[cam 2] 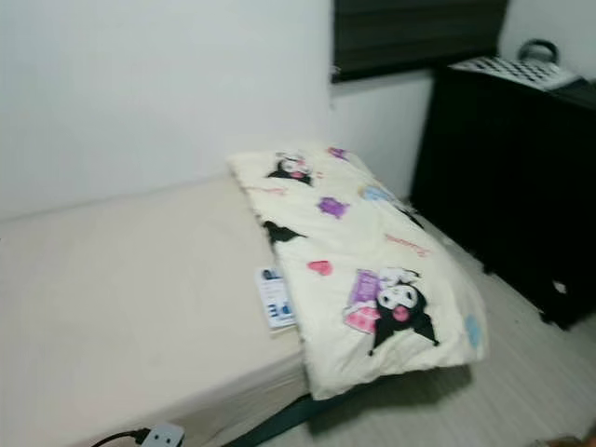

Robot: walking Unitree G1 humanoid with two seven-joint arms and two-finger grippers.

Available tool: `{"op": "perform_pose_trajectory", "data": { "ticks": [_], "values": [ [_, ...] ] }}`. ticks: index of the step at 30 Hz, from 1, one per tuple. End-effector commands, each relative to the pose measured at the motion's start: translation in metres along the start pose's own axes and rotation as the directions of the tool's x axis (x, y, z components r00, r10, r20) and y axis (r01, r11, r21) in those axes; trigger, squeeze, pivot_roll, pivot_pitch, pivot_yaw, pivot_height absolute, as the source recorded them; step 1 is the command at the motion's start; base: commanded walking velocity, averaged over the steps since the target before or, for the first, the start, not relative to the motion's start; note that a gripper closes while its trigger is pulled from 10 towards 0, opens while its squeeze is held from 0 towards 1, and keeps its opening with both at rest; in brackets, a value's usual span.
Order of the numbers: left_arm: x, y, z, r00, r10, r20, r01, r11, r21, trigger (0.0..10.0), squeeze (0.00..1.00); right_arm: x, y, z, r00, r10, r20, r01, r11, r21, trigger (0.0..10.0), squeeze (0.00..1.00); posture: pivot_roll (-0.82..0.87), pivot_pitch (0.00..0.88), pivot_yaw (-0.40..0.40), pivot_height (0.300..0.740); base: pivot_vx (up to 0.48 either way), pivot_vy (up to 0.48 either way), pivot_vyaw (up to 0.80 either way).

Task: Clean up the room

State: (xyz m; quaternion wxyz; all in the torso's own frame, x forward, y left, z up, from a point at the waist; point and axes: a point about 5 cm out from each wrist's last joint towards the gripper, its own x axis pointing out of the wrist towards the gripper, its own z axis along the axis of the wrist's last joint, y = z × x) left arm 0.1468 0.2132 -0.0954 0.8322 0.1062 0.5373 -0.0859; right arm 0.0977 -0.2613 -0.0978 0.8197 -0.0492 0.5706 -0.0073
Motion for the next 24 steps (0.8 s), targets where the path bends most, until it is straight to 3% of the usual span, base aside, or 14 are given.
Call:
{"op": "perform_pose_trajectory", "data": {
  "ticks": [1, 9, 24],
  "values": [
    [0.0, 0.004, 0.006, 1.0, 0.005, 0.016, -0.005, 0.999, 0.032, 10.0, 0.0, 0.001, 0.001, 0.005, 1.0, 0.001, 0.018, -0.001, 1.0, -0.006, 10.0, 0.0, 0.06, 0.0, 0.011, 0.74, 0.0, 0.0, 0.77],
    [0.005, -0.016, 0.02, 0.999, -0.027, 0.04, 0.024, 0.998, 0.065, 10.0, 0.0, 0.001, 0.0, 0.008, 0.999, -0.023, 0.048, 0.024, 0.999, -0.022, 10.0, 0.0, 0.06, 0.0, 0.011, 0.74, 0.0, 0.0, 0.76],
    [0.008, -0.036, 0.029, 0.998, -0.043, 0.056, 0.039, 0.997, 0.07, 10.0, 0.0, -0.001, 0.002, 0.017, 0.987, -0.004, 0.164, 0.006, 1.0, -0.007, 10.0, 0.0, 0.06, 0.0, 0.014, 0.74, 0.0, 0.0, 0.76]
  ]
}}
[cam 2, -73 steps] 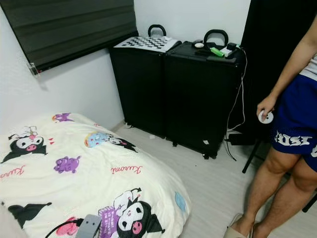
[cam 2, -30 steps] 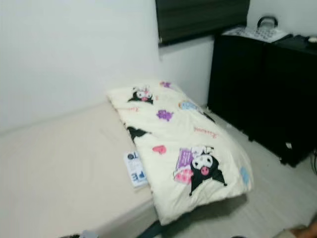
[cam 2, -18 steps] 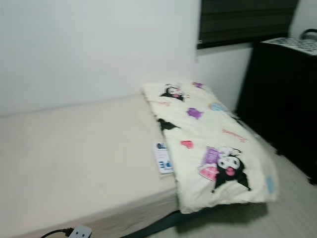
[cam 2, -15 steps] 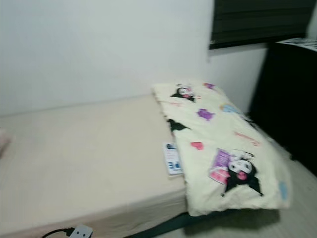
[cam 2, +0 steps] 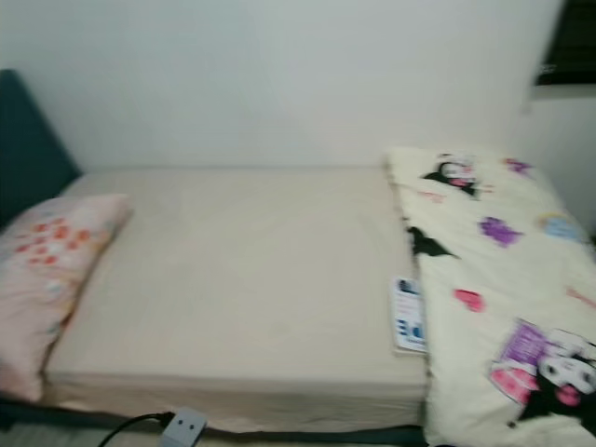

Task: Clean up the room

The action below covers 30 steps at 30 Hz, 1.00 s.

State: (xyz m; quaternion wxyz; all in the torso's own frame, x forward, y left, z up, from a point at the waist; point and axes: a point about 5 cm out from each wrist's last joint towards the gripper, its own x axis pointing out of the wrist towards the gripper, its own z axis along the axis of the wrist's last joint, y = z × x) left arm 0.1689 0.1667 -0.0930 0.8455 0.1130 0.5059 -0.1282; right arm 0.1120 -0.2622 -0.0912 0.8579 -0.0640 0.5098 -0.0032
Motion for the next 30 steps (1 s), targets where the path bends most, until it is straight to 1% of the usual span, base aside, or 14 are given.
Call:
{"op": "perform_pose_trajectory", "data": {
  "ticks": [1, 2, 3, 4, 5, 7, 12, 14, 18, 20, 22, 25, 28, 30],
  "values": [
    [-0.001, 0.003, -0.004, 1.0, 0.013, -0.018, -0.013, 1.0, 0.01, 10.0, 0.0, 0.001, 0.004, 0.001, 1.0, 0.009, 0.02, -0.009, 1.0, 0.017, 10.0, 0.0, 0.06, 0.0, 0.014, 0.74, 0.0, 0.0, 0.76],
    [0.0, 0.001, -0.003, 1.0, 0.012, -0.015, -0.012, 1.0, 0.0, 10.0, 0.0, 0.011, 0.018, 0.041, 0.993, 0.039, 0.113, -0.04, 0.999, 0.011, 10.0, 0.0, 0.06, 0.0, 0.012, 0.74, 0.0, 0.0, 0.76],
    [0.0, 0.001, -0.003, 1.0, 0.012, -0.015, -0.012, 1.0, 0.0, 10.0, 0.0, 0.011, 0.018, 0.041, 0.993, 0.039, 0.113, -0.04, 0.999, 0.011, 10.0, 0.0, 0.06, 0.0, 0.012, 0.74, 0.0, 0.0, 0.76],
    [-0.001, 0.002, -0.004, 1.0, 0.009, -0.01, -0.01, 1.0, -0.012, 10.0, 0.0, 0.016, 0.031, 0.079, 0.977, 0.066, 0.205, -0.068, 0.998, 0.0, 10.0, 0.0, 0.06, 0.0, 0.01, 0.74, 0.0, 0.0, 0.76],
    [-0.001, 0.002, -0.004, 1.0, 0.009, -0.01, -0.01, 1.0, -0.012, 10.0, 0.0, 0.016, 0.031, 0.079, 0.977, 0.066, 0.205, -0.068, 0.998, 0.0, 10.0, 0.0, 0.06, 0.0, 0.01, 0.74, 0.0, 0.0, 0.76],
    [-0.002, 0.008, -0.006, 1.0, 0.008, 0.002, -0.007, 0.999, -0.047, 10.0, 0.0, 0.017, 0.044, 0.132, 0.937, 0.096, 0.335, -0.095, 0.995, -0.02, 10.0, 0.0, 0.06, 0.0, 0.01, 0.74, 0.0, 0.0, 0.76],
    [-0.004, 0.017, -0.007, 1.0, 0.008, 0.021, -0.007, 0.996, -0.084, 10.0, 0.0, 0.015, 0.042, 0.148, 0.92, 0.089, 0.382, -0.087, 0.996, -0.021, 10.0, 0.0, 0.05, 0.0, 0.008, 0.74, 0.0, 0.0, 0.76],
    [-0.007, 0.025, -0.004, 0.998, 0.005, 0.07, 0.003, 0.994, -0.114, 10.0, 0.0, 0.012, 0.037, 0.161, 0.905, 0.056, 0.421, -0.052, 0.998, -0.021, 10.0, 0.0, 0.05, 0.001, 0.005, 0.74, 0.0, 0.0, 0.66],
    [-0.006, 0.025, 0.002, 0.994, -0.009, 0.111, 0.022, 0.993, -0.115, 10.0, 0.0, 0.011, 0.034, 0.167, 0.899, 0.026, 0.437, -0.027, 1.0, -0.004, 10.0, 0.0, 0.05, 0.001, 0.004, 0.74, 0.0, -0.159, 0.28],
    [-0.004, 0.018, 0.018, 0.984, -0.043, 0.174, 0.066, 0.99, -0.126, 10.0, 0.0, 0.011, 0.03, 0.169, 0.899, -0.007, 0.439, -0.01, 0.999, 0.036, 10.0, 0.0, 0.05, 0.003, 0.003, 0.74, 0.0, -0.373, 0.0],
    [-0.004, 0.018, 0.018, 0.984, -0.043, 0.174, 0.066, 0.99, -0.126, 10.0, 0.0, 0.011, 0.03, 0.169, 0.899, -0.007, 0.439, -0.01, 0.999, 0.036, 10.0, 0.0, 0.05, 0.003, 0.003, 0.74, 0.0, -0.379, 0.0],
    [-0.003, 0.008, 0.047, 0.958, -0.1, 0.269, 0.142, 0.98, -0.142, 10.0, 0.0, 0.01, 0.027, 0.172, 0.899, -0.048, 0.435, 0.024, 0.998, 0.061, 10.0, 0.0, 0.05, 0.003, 0.003, 0.74, 0.0, -0.376, 0.0],
    [-0.002, 0.005, 0.058, 0.947, -0.12, 0.299, 0.167, 0.976, -0.138, 10.0, 0.0, 0.01, 0.025, 0.172, 0.899, -0.062, 0.433, 0.033, 0.997, 0.073, 10.0, 0.0, 0.05, 0.003, 0.003, 0.74, 0.0, -0.372, 0.0],
    [-0.003, -0.001, 0.079, 0.92, -0.153, 0.36, 0.207, 0.971, -0.117, 10.0, 0.0, 0.01, 0.021, 0.172, 0.899, -0.09, 0.429, 0.048, 0.993, 0.108, 10.0, 0.0, 0.05, 0.006, 0.005, 0.74, 0.0, -0.349, 0.0]
  ]
}}
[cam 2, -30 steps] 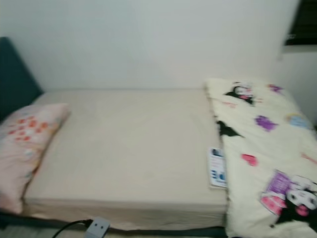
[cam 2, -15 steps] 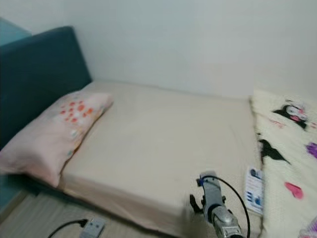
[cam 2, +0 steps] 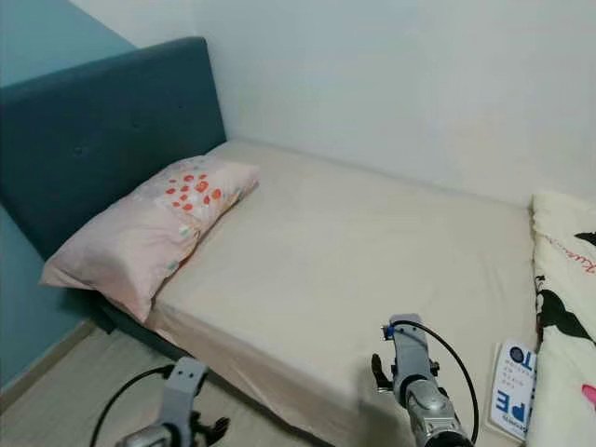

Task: Clean up the room

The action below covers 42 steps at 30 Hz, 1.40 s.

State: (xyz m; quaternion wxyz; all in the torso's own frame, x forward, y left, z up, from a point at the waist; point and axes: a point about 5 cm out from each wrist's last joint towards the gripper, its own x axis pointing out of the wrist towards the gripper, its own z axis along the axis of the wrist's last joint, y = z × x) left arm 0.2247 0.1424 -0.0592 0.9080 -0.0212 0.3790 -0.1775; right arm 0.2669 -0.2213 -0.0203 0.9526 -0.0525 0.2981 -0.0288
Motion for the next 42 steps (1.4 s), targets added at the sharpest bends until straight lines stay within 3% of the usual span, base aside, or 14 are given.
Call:
{"op": "perform_pose_trajectory", "data": {
  "ticks": [1, 8, 19, 32, 42],
  "values": [
    [0.004, -0.002, 0.015, 0.999, -0.024, 0.046, 0.023, 1.0, 0.011, 10.0, 0.0, 0.0, -0.003, -0.002, 1.0, -0.026, -0.014, 0.027, 0.999, 0.039, 10.0, 0.0, 0.05, 0.006, 0.005, 0.74, 0.0, -0.337, 0.0],
    [0.006, -0.005, 0.028, 0.995, -0.048, 0.092, 0.046, 0.999, 0.025, 10.0, 0.0, 0.0, -0.006, -0.002, 0.998, -0.051, -0.024, 0.052, 0.998, 0.044, 10.0, 0.0, 0.05, 0.008, 0.008, 0.74, 0.0, -0.258, 0.0],
    [0.004, -0.001, 0.027, 0.995, -0.041, 0.095, 0.039, 0.999, 0.031, 10.0, 0.0, 0.0, -0.007, -0.003, 0.997, -0.068, -0.033, 0.069, 0.997, 0.039, 10.0, 0.0, 0.05, 0.01, 0.009, 0.74, 0.0, 0.0, 0.0],
    [0.004, 0.0, 0.025, 0.996, -0.017, 0.091, 0.016, 1.0, 0.009, 10.0, 0.0, -0.001, -0.01, -0.005, 0.995, -0.081, -0.05, 0.083, 0.996, 0.035, 10.0, 0.0, 0.04, 0.005, 0.001, 0.74, 0.0, 0.0, -0.73],
    [0.006, -0.004, 0.029, 0.992, -0.031, 0.121, 0.037, 0.998, -0.046, 10.0, 0.0, 0.0, -0.007, -0.004, 0.997, -0.06, -0.046, 0.06, 0.998, 0.008, 10.0, 0.0, 0.04, 0.0, -0.012, 0.74, 0.0, -0.203, 0.0]
  ]
}}
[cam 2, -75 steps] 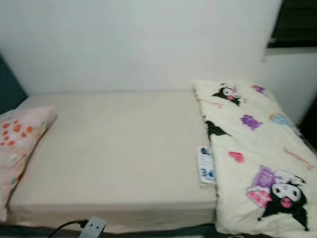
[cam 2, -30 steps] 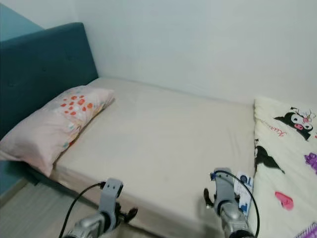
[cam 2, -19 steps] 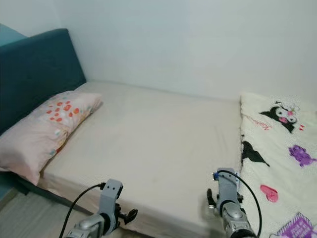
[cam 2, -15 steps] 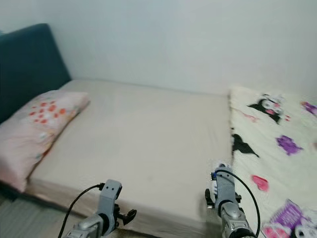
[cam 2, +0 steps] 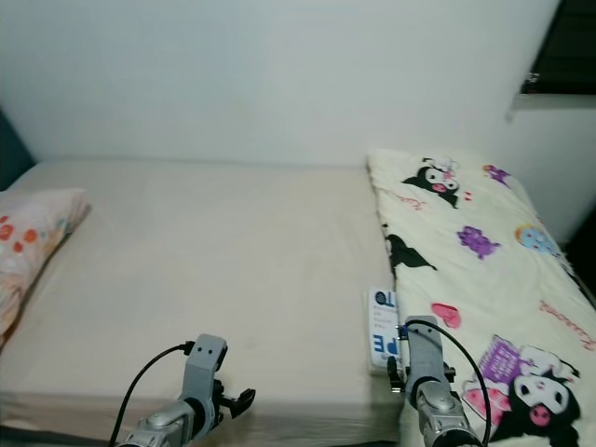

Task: Clean up the room

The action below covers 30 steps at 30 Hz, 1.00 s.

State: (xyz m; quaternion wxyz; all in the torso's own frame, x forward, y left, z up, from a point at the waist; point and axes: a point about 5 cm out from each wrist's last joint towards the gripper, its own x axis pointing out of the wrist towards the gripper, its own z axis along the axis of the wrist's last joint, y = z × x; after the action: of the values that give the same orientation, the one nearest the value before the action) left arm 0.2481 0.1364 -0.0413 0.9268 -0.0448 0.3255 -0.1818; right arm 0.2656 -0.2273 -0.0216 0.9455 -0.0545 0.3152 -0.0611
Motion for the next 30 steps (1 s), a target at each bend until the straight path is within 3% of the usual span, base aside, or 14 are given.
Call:
{"op": "perform_pose_trajectory", "data": {
  "ticks": [1, 12, 20, 30],
  "values": [
    [0.0011, -0.0031, -0.0003, 1.0, -0.011, 0.006, 0.011, 0.999, -0.037, 10.0, 0.0, -0.0007, -0.0004, -0.0028, 1.0, 0.004, -0.007, -0.004, 1.0, -0.006, 10.0, 0.0, 0.04, 0.0, -0.013, 0.74, 0.0, -0.454, 0.0],
    [0.0024, -0.0044, 0.004, 0.999, -0.026, 0.028, 0.028, 0.997, -0.07, 10.0, 0.0, -0.0017, -0.0001, -0.0088, 0.999, 0.001, -0.039, -0.003, 1.0, -0.031, 10.0, 0.0, 0.03, 0.0, -0.011, 0.74, 0.0, -0.459, 0.0],
    [0.0014, -0.0036, 0.0017, 0.999, -0.024, 0.025, 0.026, 0.996, -0.082, 10.0, 0.0, -0.0025, -0.0003, -0.0119, 0.999, 0.003, -0.049, -0.003, 1.0, -0.009, 10.0, 0.0, 0.04, 0.0, -0.009, 0.74, 0.0, -0.461, -0.73],
    [0.0025, -0.0034, 0.0058, 0.999, -0.021, 0.04, 0.024, 0.996, -0.089, 10.0, 0.0, -0.0025, -0.0005, -0.0111, 0.999, -0.004, -0.039, 0.004, 1.0, 0.0, 10.0, 0.0, 0.03, 0.008, -0.004, 0.74, 0.0, -0.456, 0.0]
  ]
}}
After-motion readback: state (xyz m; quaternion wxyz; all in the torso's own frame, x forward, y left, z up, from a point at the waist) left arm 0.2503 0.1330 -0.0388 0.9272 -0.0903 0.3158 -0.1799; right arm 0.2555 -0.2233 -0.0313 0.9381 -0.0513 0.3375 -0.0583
